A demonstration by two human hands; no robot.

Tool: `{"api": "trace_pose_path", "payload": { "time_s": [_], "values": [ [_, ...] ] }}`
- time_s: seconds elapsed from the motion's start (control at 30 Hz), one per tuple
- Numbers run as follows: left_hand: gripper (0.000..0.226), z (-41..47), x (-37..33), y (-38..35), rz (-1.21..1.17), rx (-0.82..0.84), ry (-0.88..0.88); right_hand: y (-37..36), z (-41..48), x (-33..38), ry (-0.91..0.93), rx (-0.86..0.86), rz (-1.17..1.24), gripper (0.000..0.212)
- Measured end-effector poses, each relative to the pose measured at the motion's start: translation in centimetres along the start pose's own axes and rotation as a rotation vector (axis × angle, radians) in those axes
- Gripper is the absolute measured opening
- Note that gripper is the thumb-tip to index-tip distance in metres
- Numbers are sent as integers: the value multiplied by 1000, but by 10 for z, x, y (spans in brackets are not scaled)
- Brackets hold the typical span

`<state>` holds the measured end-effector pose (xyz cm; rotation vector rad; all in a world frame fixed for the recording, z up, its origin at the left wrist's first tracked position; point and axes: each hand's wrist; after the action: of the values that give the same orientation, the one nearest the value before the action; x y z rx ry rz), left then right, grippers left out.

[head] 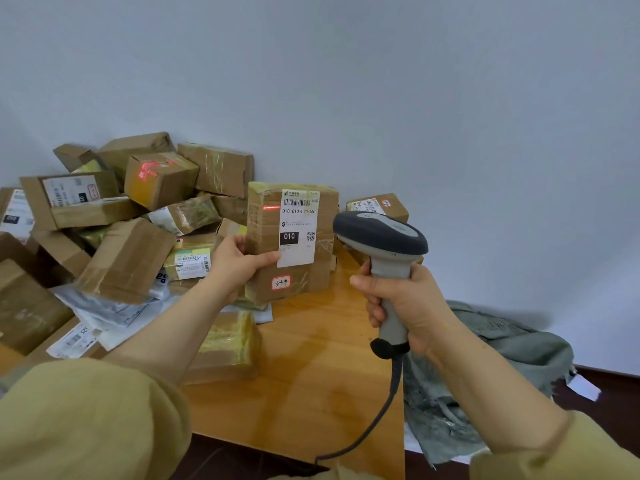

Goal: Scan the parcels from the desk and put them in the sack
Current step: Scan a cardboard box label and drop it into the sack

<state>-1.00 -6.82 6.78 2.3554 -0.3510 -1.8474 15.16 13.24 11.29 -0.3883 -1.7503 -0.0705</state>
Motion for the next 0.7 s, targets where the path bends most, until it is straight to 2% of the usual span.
{"api": "trace_pose_path", "payload": {
  "time_s": [0.7],
  "values": [
    [72,13,13,-2,-22,35,12,-9,-9,-6,-17,-32,23,14]
  ]
}}
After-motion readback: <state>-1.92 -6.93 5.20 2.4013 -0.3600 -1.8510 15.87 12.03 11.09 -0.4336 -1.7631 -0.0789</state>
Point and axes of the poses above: each hand's wrist, its own z-axis towards the middle knuckle, its own y-axis out of the back of the hand, x = y × z, and after that the axes turned 2 degrees about -x, right-handed
